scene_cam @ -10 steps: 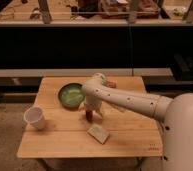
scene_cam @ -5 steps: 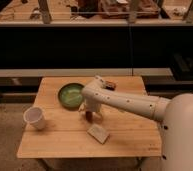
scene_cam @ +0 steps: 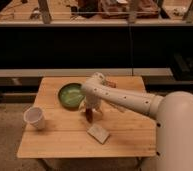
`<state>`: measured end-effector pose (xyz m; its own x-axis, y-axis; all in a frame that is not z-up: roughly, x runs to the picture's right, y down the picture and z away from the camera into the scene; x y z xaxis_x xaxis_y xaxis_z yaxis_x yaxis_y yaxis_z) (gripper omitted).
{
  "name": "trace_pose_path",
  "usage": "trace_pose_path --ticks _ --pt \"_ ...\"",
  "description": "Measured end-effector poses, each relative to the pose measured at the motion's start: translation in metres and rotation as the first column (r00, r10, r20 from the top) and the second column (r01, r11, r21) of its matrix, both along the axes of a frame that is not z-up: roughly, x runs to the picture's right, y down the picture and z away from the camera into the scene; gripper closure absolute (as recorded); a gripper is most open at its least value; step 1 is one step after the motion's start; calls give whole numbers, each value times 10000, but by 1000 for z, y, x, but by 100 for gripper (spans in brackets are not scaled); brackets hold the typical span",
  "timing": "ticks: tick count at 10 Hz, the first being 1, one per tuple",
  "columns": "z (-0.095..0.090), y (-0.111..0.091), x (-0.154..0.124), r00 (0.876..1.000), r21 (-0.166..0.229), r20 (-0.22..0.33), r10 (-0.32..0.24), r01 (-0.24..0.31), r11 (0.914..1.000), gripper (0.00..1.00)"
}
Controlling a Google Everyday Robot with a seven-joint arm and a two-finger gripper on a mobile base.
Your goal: Place the pepper in the ceramic bowl
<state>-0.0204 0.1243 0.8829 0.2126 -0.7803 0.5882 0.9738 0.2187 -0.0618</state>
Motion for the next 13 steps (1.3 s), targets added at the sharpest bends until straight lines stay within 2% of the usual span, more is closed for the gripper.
trace_pose_path --ticks 2,4,7,11,13 --pt "6 0 -6 9995 -39 90 -318 318 9995 20" --pt "11 4 -11 9954 36 204 -931 931 9957 20" --pt "17 9 -11 9898 -13 174 -1411 1411 9900 20" --pt "27 15 -8 9880 -451 316 -1511 1524 9873 20" --pt "30 17 -7 9884 -515 317 -1482 1497 9874 21"
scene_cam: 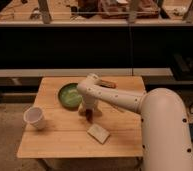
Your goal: Place the pepper in the ceramic bowl
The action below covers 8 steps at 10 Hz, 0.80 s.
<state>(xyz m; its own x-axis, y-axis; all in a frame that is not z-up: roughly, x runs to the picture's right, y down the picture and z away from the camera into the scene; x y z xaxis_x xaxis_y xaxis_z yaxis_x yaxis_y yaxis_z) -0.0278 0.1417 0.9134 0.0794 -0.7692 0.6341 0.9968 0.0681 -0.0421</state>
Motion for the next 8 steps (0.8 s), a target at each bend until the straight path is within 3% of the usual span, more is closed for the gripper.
trace_pose_path --ticks 3,5,6,8 --pt "-2 -13 3 9999 283 -85 130 -128 9995 42" --pt "-8 -25 6 9995 399 -130 273 -268 9988 65" --pt "-8 -27 5 9993 452 -151 349 -342 9984 70" --pt "-15 -43 7 9976 795 -98 681 -671 9946 71"
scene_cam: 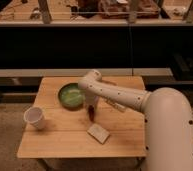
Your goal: Place the pepper in the ceramic bowl
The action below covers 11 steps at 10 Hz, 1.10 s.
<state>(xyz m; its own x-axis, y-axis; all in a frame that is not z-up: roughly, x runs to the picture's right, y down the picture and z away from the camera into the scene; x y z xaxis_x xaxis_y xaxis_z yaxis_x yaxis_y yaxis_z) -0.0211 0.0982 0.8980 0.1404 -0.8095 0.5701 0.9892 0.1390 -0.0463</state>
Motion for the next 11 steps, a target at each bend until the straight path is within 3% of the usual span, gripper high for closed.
trace_pose_path --ticks 2,4,6,8,9,10,11 --pt "-12 -17 -6 9997 293 128 202 -206 9994 71" --pt "-24 -32 -31 9985 621 321 444 -463 9970 71" --pt "-20 -49 -36 9963 988 407 754 -791 9920 71" --pt "-17 -67 -24 9910 1335 582 1203 -1271 9829 71" --pt "-16 -76 -14 9868 1477 616 1500 -1576 9764 71" --pt "-15 -81 -11 9779 1635 703 1969 -2060 9648 71" --pt "-12 -87 -11 9750 1729 729 2100 -2198 9601 71"
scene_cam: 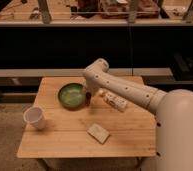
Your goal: Place the pepper in the ceramic bowl
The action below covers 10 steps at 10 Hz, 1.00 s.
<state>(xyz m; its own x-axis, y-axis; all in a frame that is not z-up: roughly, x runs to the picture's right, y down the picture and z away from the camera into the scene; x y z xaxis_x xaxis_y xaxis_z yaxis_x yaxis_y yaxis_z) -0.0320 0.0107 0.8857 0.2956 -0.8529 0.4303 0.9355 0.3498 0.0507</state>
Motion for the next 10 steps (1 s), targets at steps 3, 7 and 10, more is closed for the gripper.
trace_pose_path --ticks 3,7,10 --pt "10 -5 -27 9990 180 414 -159 152 9997 71" --pt "29 -14 -51 9965 484 832 95 -135 9987 69" --pt "36 3 -60 9957 290 920 70 -97 9995 45"
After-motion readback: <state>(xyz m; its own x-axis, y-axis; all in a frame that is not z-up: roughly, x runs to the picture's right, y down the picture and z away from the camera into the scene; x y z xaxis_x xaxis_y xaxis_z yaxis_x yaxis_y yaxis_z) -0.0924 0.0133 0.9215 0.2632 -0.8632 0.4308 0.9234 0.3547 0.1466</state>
